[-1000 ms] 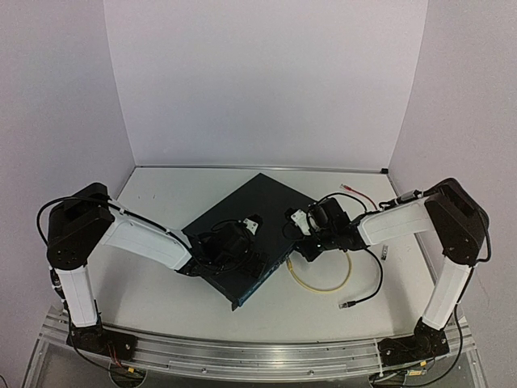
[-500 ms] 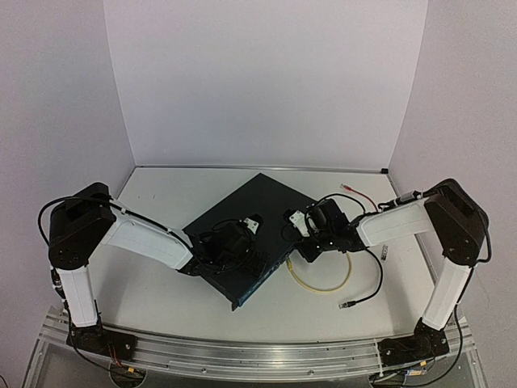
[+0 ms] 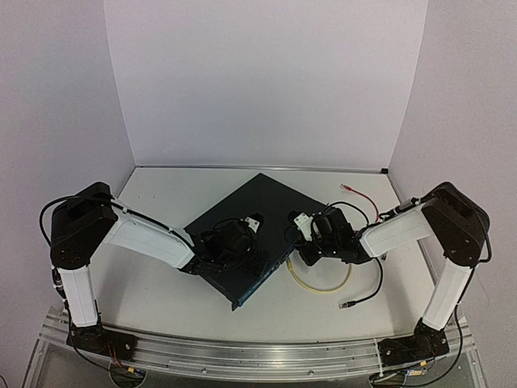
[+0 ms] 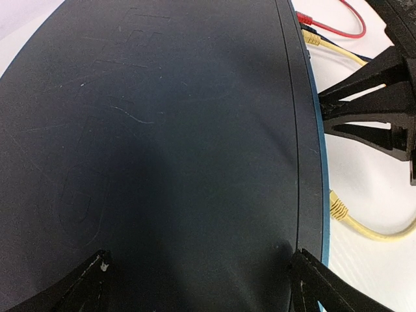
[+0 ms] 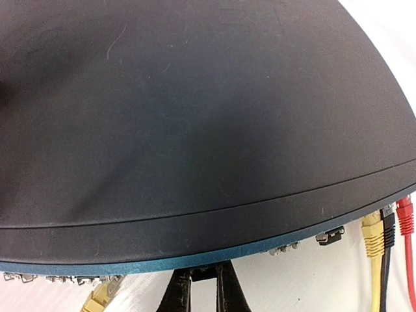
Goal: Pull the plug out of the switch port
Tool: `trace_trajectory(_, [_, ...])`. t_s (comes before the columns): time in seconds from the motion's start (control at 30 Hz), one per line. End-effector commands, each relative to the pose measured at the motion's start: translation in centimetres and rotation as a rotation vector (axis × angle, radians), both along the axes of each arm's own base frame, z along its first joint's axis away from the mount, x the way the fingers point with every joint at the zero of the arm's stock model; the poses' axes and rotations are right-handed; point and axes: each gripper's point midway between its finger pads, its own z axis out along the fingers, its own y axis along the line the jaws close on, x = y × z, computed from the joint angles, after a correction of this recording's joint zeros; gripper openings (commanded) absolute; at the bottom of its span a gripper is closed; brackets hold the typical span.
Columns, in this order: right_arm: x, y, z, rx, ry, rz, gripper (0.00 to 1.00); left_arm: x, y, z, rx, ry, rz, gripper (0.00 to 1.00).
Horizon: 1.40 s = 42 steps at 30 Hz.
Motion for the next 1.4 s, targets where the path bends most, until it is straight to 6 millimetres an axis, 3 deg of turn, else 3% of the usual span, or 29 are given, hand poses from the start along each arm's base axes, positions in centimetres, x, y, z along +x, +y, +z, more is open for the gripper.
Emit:
trace_trajectory(0.0, [0.6, 0.9, 0.9, 0.138, -0.064, -0.043, 0.0, -6.5, 7.4, -11.4, 0.318, 0.376, -0.014, 0.94])
trace_trajectory(0.33, [-0.3, -0.4, 0.0, 0.212, -0.087, -0.098, 0.01, -6.5, 7.6, -11.9, 0.327, 0.388, -0.005, 0.94])
trace_trajectory(0.83, [-3.1, -2.4, -1.4, 0.254, 0.007, -0.149, 0.14, -6.1, 8.5, -12.8, 0.343, 0.415, 0.05, 0.94])
trace_trajectory(1.07, [-3.9, -1.4, 0.3, 0.281, 0.01, -0.073, 0.24, -6.1, 8.4, -12.7, 0.337, 0.411, 0.044, 0.94])
trace_trajectory(1.37, [-2.1, -0.3, 1.1, 0.179, -0.028, -0.019, 0.27, -5.9, 7.9, -12.5, 0.329, 0.405, 0.035, 0.94])
